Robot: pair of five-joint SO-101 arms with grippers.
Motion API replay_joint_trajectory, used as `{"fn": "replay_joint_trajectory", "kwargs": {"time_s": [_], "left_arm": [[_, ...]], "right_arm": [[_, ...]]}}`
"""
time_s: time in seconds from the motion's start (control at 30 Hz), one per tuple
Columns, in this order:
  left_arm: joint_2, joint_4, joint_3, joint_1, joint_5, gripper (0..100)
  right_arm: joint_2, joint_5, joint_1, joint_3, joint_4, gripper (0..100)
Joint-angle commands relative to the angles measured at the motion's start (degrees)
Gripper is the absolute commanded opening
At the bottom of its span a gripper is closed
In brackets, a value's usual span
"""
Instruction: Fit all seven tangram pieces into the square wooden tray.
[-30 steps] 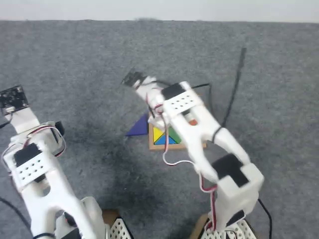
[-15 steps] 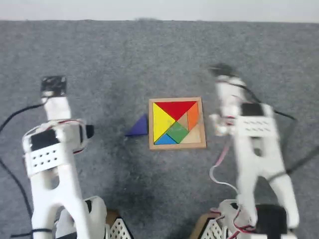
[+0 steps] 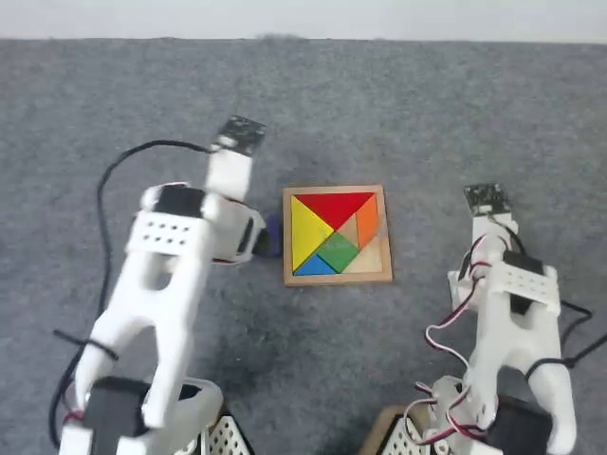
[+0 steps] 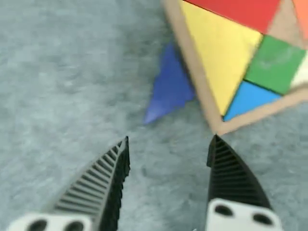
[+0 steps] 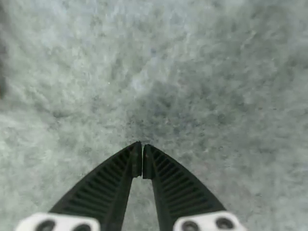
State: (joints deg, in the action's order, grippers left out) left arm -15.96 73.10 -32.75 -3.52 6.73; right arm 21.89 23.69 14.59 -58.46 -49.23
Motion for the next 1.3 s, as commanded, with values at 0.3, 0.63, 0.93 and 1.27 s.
{"fn": "replay_joint_trajectory", "kwargs": {"time_s": [0.3, 0.63, 0.93, 1.27], "left_arm": [[10.5, -4.5, 3.5, -6.0, 10.8, 25], [16.8, -5.6, 7.9, -3.9, 12.4, 25], [23.6, -11.5, 8.1, -4.1, 12.5, 25], [28.9, -13.4, 10.9, -1.4, 14.9, 25]], "right_arm": [[2.4, 1.0, 0.8, -3.5, 5.8, 0.7], [2.4, 1.0, 0.8, -3.6, 5.9, 0.7], [2.4, 1.0, 0.8, -3.6, 6.0, 0.7], [2.4, 1.0, 0.8, -3.6, 6.0, 0.7]]}}
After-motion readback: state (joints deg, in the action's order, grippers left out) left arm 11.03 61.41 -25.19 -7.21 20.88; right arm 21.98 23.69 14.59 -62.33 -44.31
